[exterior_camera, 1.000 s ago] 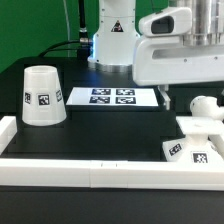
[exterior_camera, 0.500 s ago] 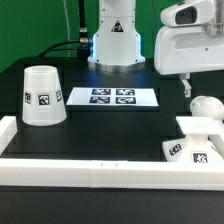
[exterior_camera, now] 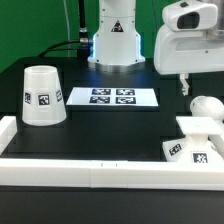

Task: Assemble lamp

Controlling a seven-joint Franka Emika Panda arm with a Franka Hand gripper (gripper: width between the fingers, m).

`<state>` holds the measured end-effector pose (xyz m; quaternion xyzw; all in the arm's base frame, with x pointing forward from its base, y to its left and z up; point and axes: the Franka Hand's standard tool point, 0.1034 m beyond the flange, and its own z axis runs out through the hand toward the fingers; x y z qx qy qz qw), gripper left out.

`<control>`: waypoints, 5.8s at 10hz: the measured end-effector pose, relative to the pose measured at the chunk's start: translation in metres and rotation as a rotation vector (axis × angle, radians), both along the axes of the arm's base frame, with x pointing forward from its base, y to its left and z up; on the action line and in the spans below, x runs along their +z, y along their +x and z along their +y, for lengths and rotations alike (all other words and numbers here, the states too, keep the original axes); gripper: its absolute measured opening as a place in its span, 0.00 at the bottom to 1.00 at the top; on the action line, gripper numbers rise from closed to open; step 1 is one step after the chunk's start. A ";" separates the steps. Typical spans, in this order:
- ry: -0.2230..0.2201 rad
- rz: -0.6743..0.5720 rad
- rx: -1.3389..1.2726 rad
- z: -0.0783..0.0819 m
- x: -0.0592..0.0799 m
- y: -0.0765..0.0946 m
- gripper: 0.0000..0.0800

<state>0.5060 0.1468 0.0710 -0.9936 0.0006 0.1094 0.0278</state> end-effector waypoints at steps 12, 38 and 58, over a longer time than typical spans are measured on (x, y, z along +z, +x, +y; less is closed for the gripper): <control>-0.025 0.581 0.063 0.002 -0.038 -0.013 0.87; 0.047 0.112 0.125 -0.042 0.081 0.064 0.72; -0.004 -0.730 0.290 -0.061 0.085 0.114 0.72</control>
Offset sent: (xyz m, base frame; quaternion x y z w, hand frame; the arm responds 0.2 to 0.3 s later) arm 0.0000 0.0000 0.0000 0.0000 -0.1938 0.0000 0.9810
